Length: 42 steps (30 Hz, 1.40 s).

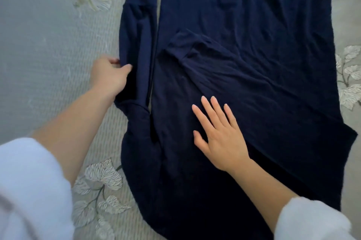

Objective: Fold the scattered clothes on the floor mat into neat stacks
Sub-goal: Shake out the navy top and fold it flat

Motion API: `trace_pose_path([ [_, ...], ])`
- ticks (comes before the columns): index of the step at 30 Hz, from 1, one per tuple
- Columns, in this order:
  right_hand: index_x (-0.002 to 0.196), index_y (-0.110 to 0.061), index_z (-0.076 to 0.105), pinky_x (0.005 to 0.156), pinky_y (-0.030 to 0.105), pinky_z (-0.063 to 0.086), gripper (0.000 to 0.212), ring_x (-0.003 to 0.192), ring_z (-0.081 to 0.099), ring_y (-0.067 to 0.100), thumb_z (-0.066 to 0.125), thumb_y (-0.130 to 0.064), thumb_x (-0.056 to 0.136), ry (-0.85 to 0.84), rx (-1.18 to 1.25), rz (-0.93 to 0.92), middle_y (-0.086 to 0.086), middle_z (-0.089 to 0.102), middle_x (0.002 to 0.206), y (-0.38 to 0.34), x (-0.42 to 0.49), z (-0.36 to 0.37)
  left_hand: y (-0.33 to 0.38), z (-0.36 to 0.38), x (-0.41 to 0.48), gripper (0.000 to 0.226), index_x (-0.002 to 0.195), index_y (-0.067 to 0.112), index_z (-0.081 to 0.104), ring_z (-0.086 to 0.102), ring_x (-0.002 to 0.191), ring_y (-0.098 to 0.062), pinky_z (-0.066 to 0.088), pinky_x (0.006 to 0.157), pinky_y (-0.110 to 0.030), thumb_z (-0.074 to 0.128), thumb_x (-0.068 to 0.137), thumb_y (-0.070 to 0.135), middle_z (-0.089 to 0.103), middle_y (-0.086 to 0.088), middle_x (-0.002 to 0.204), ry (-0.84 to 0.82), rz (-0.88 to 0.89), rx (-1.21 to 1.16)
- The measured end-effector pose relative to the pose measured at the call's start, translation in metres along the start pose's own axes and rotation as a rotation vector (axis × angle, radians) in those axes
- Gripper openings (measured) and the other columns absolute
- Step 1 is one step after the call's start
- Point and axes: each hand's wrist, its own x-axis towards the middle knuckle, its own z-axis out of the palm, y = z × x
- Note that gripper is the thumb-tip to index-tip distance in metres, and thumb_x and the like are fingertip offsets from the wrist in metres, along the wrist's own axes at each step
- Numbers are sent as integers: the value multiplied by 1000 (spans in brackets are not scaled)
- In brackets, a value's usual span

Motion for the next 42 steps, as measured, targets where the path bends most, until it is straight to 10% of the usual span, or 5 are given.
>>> trace_pose_path([
  [5, 150, -20, 27, 119, 44, 11, 61, 148, 9, 21, 34, -43, 94, 13, -20, 1, 4, 19, 158, -1, -1, 2, -15, -36, -15, 16, 84, 20, 48, 47, 64, 3, 37, 58, -4, 51, 94, 31, 49, 12, 75, 347, 90, -270],
  [12, 151, -19, 23, 119, 44, 8, 62, 148, 6, 22, 27, -43, 94, -13, -61, 15, 6, 14, 159, -6, 0, -3, -60, -129, -21, 17, 67, 26, 43, 47, 62, -2, 40, 61, -23, 57, 75, 30, 48, 12, 68, 659, -69, -573],
  [22, 147, -30, -14, 118, 36, -12, 62, 144, -23, 13, 3, -53, 92, -136, -91, 16, -5, -19, 157, -4, -1, -10, -34, -93, -54, 21, 101, 29, 62, 45, 117, -22, 36, 97, -32, 52, 84, 35, 57, 2, 114, 336, 84, -173],
  [34, 147, -28, -16, 117, 36, -15, 63, 143, -26, 14, 1, -53, 92, -143, -99, 2, -4, -24, 155, -4, 0, -8, -55, -64, -47, 27, 95, 15, 61, 58, 75, -16, 45, 64, -27, 73, 77, 31, 63, -2, 94, 4, -401, -582],
  [42, 143, -29, -26, 114, 35, -20, 62, 139, -33, 14, 4, -51, 94, -203, -95, -14, -4, -30, 153, -2, 2, -14, -75, -148, -75, 10, 71, 24, 60, 61, 79, -17, 47, 66, -29, 62, 66, 31, 62, 2, 85, 465, -457, -973],
])
